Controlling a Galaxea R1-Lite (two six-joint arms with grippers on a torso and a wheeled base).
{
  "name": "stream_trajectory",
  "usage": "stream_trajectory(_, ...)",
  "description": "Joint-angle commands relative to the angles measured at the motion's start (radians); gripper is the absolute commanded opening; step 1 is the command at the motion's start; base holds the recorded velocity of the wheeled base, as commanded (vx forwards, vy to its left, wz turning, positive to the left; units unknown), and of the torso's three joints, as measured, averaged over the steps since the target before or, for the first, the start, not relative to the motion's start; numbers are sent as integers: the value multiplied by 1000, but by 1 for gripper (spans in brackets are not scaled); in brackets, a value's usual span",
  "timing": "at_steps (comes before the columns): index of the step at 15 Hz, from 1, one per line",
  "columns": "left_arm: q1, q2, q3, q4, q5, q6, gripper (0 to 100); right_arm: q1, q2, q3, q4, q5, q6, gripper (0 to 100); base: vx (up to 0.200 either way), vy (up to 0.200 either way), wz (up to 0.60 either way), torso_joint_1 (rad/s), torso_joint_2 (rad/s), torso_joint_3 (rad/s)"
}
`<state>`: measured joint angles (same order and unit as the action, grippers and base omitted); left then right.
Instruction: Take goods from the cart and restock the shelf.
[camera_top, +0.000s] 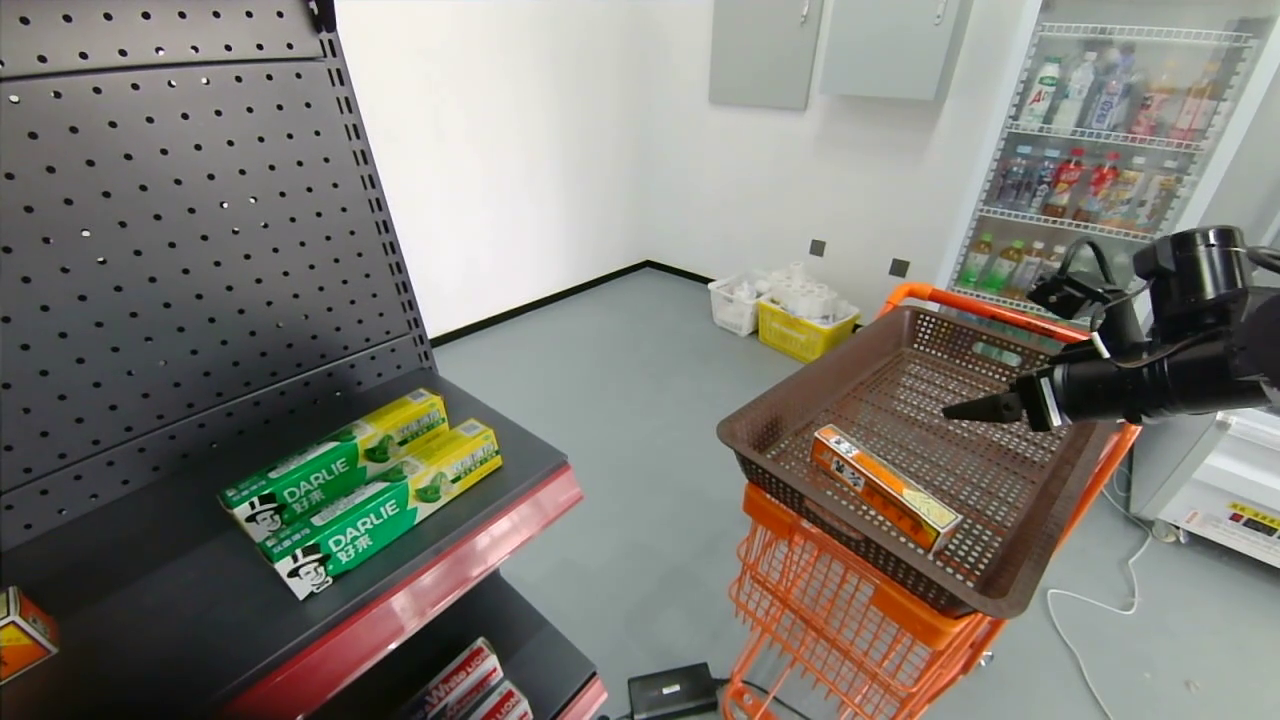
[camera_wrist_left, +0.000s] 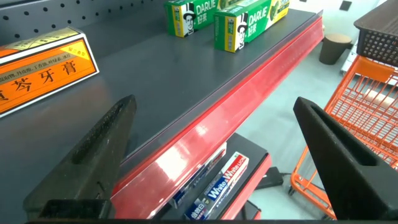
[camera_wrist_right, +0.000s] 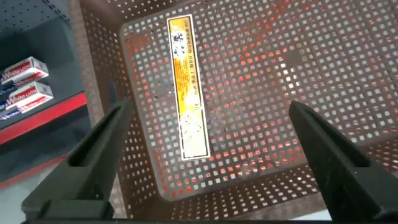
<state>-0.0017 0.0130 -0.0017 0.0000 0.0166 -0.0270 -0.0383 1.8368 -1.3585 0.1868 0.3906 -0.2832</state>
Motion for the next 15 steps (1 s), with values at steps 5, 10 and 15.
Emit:
stream_trajectory(5,0,1,0,0,0,-1,100,52,136,-21,-1,-4,-47,100,0,0,0,0,0,0)
stream_trajectory(10,0,1,0,0,0,-1,100,80,206,-39,-9,-13,-70,100,0,0,0,0,0,0)
stream_trajectory(15,0,1,0,0,0,-1,100,84,246,-44,-30,-99,-140,100,0,0,0,0,0,0)
